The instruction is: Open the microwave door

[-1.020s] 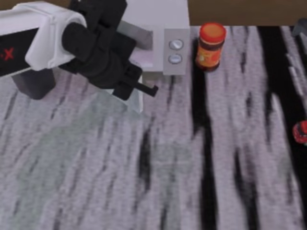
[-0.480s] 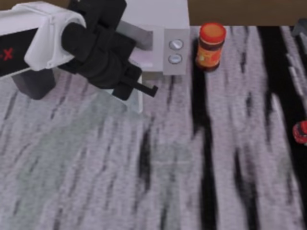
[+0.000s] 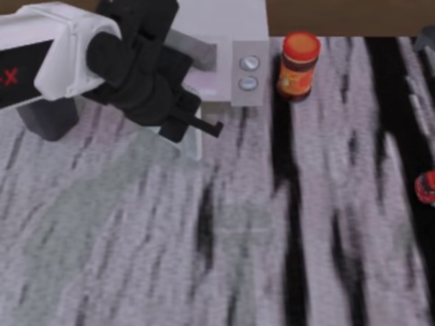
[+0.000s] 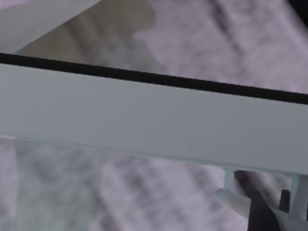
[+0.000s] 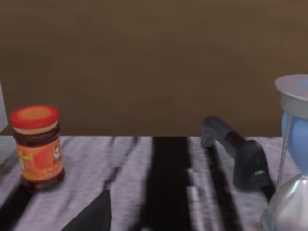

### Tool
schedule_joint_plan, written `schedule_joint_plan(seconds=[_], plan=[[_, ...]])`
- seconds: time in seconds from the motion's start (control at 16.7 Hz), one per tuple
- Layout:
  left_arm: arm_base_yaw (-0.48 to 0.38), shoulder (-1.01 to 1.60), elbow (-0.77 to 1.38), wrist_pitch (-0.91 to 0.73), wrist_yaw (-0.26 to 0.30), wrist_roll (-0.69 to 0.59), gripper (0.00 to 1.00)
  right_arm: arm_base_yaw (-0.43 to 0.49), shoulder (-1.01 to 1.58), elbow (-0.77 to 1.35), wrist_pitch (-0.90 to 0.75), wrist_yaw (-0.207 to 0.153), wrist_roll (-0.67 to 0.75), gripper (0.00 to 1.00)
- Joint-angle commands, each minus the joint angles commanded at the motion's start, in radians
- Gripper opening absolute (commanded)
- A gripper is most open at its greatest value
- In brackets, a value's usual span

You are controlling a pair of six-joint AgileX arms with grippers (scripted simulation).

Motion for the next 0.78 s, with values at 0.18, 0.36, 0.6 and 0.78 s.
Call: schedule_joint_plan(seconds=[0.18, 0.36, 0.6, 0.78], plan=[[0.0, 0.0, 0.0, 0.0, 0.0, 0.0, 0.0, 0.0, 0.0, 0.0, 0.0, 0.0, 0.0, 1.0], [-0.005, 0.0, -0.003, 0.0, 0.009, -0.002, 0.0, 0.0, 0.0, 0.0, 0.0, 0.0, 0.0, 1.0], [0.025, -0.027, -0.037, -0.003, 0.045, 0.072, 0.0, 0.0, 0.0, 0.0, 0.0, 0.0, 0.0, 1.0], [0.044, -0.047, -0.056, -0.002, 0.07, 0.121, 0.0, 0.0, 0.0, 0.0, 0.0, 0.0, 0.0, 1.0]])
